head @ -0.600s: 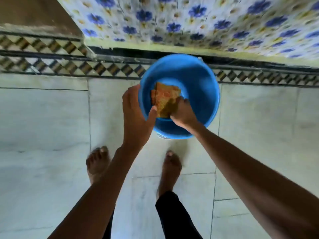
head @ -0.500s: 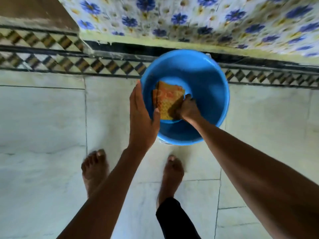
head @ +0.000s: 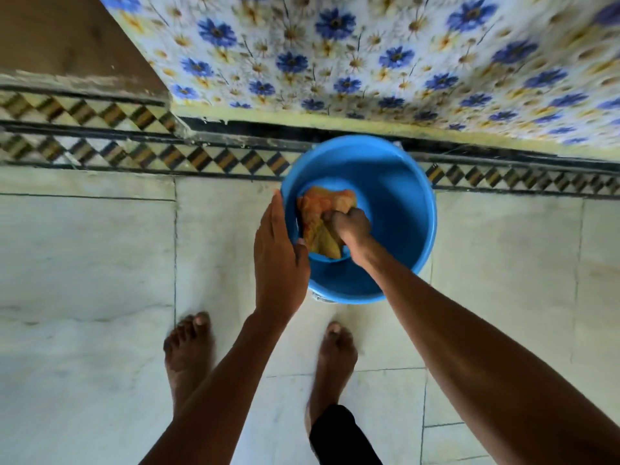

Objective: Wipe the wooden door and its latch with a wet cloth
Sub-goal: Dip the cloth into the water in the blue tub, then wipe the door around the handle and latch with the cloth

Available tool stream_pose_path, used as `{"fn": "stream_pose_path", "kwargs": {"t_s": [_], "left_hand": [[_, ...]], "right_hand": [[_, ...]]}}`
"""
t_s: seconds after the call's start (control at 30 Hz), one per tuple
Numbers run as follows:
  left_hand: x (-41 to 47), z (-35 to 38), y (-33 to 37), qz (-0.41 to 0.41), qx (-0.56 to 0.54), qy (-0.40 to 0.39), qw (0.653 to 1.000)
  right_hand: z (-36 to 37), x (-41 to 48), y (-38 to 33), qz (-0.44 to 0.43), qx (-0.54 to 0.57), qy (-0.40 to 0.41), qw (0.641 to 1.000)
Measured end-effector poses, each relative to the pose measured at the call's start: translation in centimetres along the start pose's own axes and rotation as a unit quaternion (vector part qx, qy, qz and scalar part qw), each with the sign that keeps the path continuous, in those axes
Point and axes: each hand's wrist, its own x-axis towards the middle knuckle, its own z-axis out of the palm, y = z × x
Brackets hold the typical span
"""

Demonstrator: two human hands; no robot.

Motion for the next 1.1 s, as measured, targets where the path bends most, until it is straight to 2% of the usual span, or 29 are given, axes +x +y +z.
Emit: {"fn": "stream_pose_path", "kwargs": {"t_s": [0.03, 0.13, 0.27, 0.4, 0.57, 0.73, 0.9, 1.1], "left_hand": [[0.0, -1.1, 0.8, -0.005, 0.002, -0.011, 1.0], [-1.1, -6.5, 4.6, -0.021, -0.028, -0.023, 0.999], [-3.2, -16.0, 12.1, -0.025, -0.072, -0.012, 0.997], [-4.4, -29.9, 23.2, -0.022, -0.162, 0.04, 0.986], [-7.7, -49.6, 38.0, 0.051, -0.19, 0.098, 0.975], [-11.9, -65.6, 48.5, 0.068, -0.234, 0.14, 0.96], [-13.4, -75.3, 54.1, 0.104, -0.261, 0.209, 0.937], [-10.5, -80.4, 56.9, 0.14, -0.246, 0.22, 0.934]], "right_hand": [[-0.8, -2.2, -1.0, -0.035, 0.001, 0.013, 0.999], [-3.9, -8.5, -3.1, -0.105, 0.032, -0.044, 0.993], [-8.7, -19.9, -9.4, -0.127, 0.171, -0.082, 0.974], [-11.7, -34.2, -18.9, -0.117, 0.275, -0.114, 0.948], [-13.3, -55.0, -32.4, -0.162, 0.352, -0.219, 0.895], [-13.8, -72.4, -41.0, -0.21, 0.364, -0.2, 0.885], [-14.0, -81.7, -47.4, -0.256, 0.406, -0.214, 0.851], [-14.2, -84.9, -52.9, -0.312, 0.399, -0.191, 0.841]]}}
